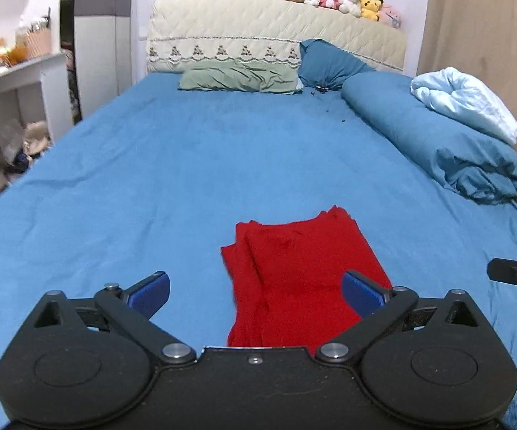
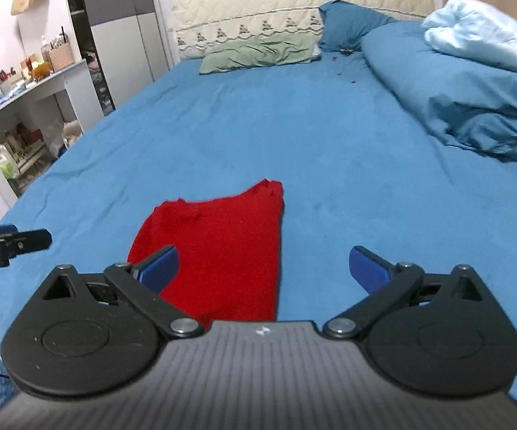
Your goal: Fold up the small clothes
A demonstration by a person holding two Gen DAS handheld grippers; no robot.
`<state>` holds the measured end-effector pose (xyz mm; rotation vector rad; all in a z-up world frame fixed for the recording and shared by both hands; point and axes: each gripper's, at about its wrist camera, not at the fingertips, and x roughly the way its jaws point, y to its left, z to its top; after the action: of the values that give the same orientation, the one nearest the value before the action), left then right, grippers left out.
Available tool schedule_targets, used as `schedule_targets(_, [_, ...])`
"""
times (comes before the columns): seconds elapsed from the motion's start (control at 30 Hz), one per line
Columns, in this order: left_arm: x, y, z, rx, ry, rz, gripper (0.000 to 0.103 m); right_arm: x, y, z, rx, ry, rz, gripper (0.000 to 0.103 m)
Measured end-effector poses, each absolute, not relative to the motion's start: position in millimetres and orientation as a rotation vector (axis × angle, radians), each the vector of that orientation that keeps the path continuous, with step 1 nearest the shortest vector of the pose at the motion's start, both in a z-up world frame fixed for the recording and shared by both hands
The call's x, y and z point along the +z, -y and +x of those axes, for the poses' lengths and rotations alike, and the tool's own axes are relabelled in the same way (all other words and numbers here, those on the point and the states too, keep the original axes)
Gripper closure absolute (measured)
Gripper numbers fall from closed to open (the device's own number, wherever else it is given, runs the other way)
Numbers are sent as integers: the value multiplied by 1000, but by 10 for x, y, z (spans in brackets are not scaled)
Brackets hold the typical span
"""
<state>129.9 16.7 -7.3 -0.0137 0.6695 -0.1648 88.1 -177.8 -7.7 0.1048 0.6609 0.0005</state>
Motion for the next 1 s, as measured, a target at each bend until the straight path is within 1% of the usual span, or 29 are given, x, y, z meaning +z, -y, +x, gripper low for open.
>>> schedule_targets(0.17, [-33,-131,867,-133,-668,20,0,45,1633,365,-50,-686,62,0])
schedule_targets(0.4, [-90,-111,453,-118,-675,34,0,-23,1523,-86,-81,-747,75,0])
schedule_targets(0.6, [-165,-63,319,-119,-699,73,0,-155,1472,-213,-111,-795,85,0])
schedule_targets(1.0, [-206,3,229,-102,-686,64,0,-187,1428,-246,-125,-795,41,0])
